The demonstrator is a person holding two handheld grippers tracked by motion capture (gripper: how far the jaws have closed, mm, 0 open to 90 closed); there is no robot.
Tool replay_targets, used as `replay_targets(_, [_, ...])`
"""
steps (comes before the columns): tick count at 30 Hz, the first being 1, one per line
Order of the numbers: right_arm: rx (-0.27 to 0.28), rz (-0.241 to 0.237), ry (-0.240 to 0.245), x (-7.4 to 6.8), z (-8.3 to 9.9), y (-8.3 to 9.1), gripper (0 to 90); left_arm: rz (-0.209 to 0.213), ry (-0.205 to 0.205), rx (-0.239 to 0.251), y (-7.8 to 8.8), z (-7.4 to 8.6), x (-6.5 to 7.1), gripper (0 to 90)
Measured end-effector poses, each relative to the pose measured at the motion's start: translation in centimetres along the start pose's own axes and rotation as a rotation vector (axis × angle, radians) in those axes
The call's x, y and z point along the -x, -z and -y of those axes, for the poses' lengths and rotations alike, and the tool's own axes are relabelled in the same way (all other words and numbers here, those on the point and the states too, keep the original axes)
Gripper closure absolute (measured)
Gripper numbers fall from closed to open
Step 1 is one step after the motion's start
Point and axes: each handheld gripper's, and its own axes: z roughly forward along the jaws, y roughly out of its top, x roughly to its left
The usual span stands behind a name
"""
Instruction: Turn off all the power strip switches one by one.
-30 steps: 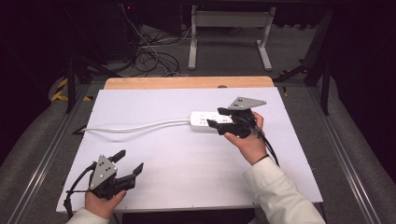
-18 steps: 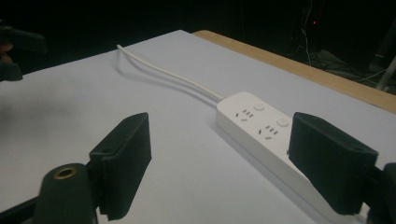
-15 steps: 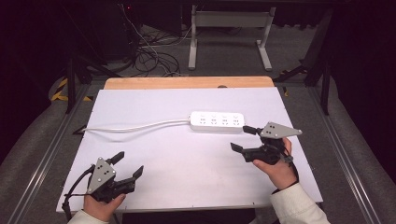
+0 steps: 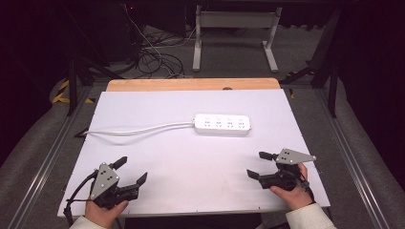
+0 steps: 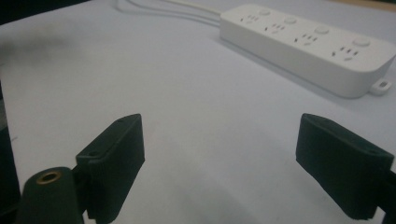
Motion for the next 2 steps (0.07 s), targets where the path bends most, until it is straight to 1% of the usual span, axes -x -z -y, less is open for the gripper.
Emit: replay_targets(2, [-0.012, -0.016, -0.007, -0.15, 0.28, 0.06, 16.2, 0.004, 0.007, -0.003, -0.12, 0.04, 0.02, 18.1])
